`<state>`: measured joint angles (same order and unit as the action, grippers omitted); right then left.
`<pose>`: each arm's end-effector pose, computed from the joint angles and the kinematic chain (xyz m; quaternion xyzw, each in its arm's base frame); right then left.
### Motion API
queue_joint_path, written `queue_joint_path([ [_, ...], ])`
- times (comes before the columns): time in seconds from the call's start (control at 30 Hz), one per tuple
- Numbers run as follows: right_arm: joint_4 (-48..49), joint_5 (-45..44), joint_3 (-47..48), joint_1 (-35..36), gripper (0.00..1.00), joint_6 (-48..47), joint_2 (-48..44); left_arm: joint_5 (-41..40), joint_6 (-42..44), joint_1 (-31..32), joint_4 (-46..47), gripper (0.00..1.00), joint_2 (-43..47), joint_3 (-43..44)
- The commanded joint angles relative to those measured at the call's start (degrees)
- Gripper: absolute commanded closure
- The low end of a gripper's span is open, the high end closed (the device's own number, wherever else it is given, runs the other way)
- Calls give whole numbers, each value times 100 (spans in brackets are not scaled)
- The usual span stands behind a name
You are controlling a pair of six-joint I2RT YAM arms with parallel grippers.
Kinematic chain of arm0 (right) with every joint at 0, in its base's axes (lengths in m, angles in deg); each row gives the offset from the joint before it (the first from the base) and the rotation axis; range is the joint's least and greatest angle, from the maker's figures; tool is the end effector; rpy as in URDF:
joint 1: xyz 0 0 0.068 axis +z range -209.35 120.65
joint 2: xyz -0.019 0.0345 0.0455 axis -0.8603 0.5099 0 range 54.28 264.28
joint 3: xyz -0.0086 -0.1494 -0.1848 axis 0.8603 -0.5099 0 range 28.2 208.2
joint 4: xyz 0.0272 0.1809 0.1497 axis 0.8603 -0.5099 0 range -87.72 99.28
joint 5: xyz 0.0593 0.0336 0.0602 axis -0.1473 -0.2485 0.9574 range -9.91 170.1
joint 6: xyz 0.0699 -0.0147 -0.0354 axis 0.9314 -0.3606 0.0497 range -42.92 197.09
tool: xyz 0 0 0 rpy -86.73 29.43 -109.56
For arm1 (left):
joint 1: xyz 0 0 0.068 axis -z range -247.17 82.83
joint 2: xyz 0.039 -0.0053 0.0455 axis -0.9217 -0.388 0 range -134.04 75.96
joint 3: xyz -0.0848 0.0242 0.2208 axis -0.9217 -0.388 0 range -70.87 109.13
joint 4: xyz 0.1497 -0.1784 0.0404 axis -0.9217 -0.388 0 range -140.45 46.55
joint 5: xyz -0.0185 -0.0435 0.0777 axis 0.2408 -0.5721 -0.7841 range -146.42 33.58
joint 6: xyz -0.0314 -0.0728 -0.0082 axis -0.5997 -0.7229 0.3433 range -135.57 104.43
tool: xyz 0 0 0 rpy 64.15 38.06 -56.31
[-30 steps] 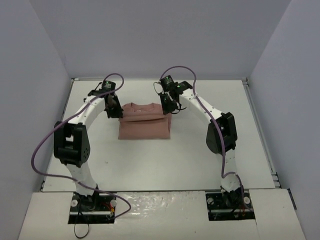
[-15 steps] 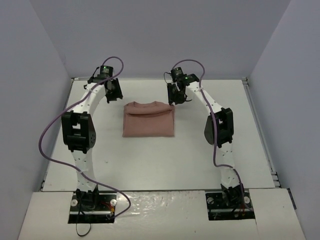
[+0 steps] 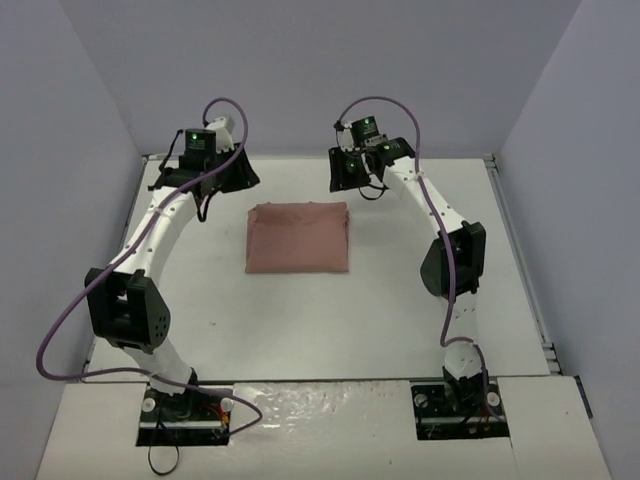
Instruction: Fold and stack the t-shirts
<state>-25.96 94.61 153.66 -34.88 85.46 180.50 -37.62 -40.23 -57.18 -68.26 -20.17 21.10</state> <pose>0.4361 0.2174 0.2716 -0.1805 0.8672 0.2352 0.4001 0.3780 -0.0891 0.3165 -0.0262 0.8535 -0.2836 0.4364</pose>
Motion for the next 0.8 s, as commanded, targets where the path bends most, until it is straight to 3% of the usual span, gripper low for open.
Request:
queue_joint_path([
  [0.0,617,1288,-262,-2,64,-217,-290,744,-93,212,802,68,-449,-253],
  [0.23,868,2143,-275,-172,64,-171,456,911,-402,194,1088,68,-1512,141],
  [0.43,1587,2688,-891,-583,65,-118,852,797,-714,-11,1534,68,-2260,187],
  [0.63,1829,2788,-1217,-853,65,-202,1013,683,-741,-202,1915,68,-2094,-174],
  [0.77,1820,2908,-1184,-982,64,-187,463,897,-914,-348,1639,68,-1545,-9],
])
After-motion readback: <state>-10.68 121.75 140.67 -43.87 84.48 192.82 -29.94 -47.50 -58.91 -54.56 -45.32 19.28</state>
